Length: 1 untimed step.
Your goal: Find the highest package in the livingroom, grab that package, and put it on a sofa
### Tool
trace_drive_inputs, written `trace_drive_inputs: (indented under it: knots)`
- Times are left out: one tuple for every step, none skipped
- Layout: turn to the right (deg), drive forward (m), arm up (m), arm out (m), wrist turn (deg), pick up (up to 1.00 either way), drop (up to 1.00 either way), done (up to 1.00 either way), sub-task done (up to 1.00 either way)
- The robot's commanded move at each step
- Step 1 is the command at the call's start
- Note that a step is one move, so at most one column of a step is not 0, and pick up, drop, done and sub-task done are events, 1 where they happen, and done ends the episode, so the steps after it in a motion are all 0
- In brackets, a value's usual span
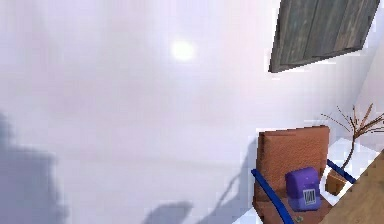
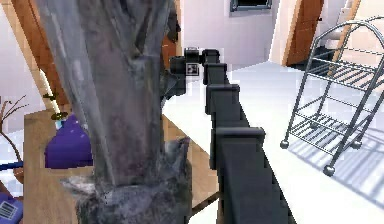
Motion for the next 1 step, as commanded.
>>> trace_drive_inputs:
  knots:
    - [0.0,0.00,0.00,-0.40,0.0,0.00,0.00,0.00,0.00]
